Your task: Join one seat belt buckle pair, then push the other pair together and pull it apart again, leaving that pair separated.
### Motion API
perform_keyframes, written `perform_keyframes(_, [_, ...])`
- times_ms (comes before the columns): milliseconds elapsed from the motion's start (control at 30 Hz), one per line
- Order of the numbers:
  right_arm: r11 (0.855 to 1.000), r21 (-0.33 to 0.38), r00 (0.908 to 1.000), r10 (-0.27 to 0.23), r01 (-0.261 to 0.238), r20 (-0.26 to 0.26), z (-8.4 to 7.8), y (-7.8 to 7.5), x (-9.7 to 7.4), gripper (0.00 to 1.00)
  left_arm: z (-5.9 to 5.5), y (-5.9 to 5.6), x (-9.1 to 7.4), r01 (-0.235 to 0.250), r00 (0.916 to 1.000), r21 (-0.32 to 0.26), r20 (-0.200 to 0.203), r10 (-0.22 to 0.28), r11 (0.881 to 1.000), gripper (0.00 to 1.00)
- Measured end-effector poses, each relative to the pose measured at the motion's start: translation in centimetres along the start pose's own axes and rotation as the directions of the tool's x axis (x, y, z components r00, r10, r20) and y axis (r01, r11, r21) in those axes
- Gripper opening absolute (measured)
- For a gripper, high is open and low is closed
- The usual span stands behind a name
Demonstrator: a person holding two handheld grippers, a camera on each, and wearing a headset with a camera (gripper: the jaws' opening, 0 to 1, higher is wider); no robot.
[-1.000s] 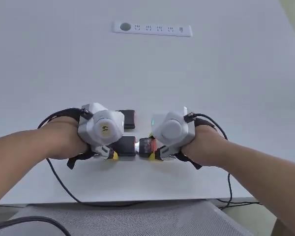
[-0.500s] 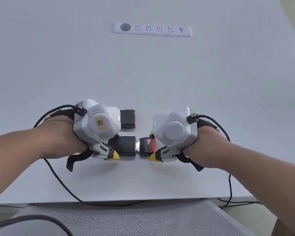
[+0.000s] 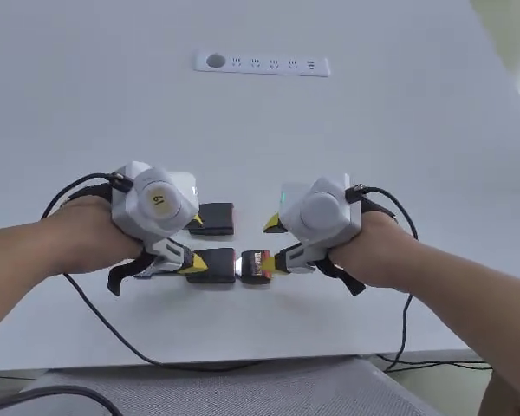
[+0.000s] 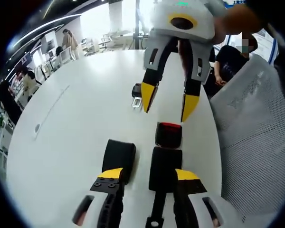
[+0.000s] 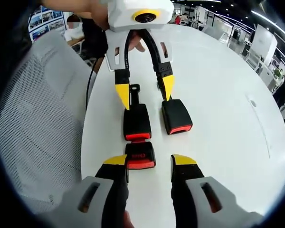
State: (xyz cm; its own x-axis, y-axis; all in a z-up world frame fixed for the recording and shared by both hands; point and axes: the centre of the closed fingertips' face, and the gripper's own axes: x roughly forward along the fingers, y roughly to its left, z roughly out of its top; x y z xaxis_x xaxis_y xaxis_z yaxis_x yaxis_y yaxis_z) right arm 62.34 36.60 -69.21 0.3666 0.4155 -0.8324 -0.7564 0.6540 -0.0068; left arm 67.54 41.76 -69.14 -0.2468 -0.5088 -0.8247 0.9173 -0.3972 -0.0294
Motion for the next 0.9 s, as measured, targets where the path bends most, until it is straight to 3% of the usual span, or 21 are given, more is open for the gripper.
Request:
perform_keyframes(200, [0.999,0.037,1.0,-0.006,0.006,0.003,-1.2,-1.8,-0.7,0.31,0.9,1.7,-0.1,-0.006,1.0,0.013,0.0,0.006,1.0,0.42])
perform_keyframes(500, [0.999,0.027,0.9983,-0.041,0.042,-0.041,-4.6,-4.4,-1.9,0.33,0.6,3.7,0.6,-0.008,0.9998,0.028,-0.02,0.008,1.0,0.44])
perform_keyframes(600, [0.998,0.034,0.9968,-0.052,0.054,-0.06,-5.9,-5.3,-2.6,0.34,-0.2,4.7,1.1,-0.018,0.9975,0.008,-0.069,0.019,1.0,0.44])
perform_keyframes(900, [0.998,0.018,0.9908,-0.064,0.067,-0.12,-9.3,-7.1,-3.7,0.35,-0.3,4.8,2.3,0.023,0.997,0.037,-0.074,-0.021,0.999,0.44])
